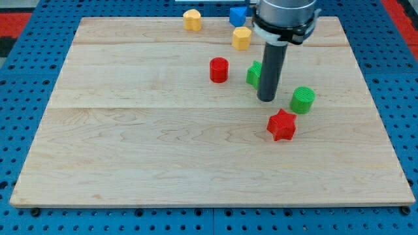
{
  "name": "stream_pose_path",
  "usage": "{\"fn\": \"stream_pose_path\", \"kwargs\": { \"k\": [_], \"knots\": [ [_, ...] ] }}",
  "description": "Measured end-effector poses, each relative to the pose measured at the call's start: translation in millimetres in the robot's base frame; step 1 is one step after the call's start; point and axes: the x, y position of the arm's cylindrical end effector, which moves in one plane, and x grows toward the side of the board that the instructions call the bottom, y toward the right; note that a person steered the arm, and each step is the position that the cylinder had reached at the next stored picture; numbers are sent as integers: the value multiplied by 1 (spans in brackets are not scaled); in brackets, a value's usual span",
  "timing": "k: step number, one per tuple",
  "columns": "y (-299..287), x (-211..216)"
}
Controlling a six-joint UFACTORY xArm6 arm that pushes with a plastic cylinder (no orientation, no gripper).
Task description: Push red circle to the top left of the green star
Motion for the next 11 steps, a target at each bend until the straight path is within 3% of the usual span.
{"fn": "stream_pose_path", "kwargs": {
  "k": [3, 4, 6, 8, 11],
  "knots": [
    [-16, -37],
    [-12, -24],
    [-90, -17],
    [-71, -52],
    [-129, -78]
  ]
}}
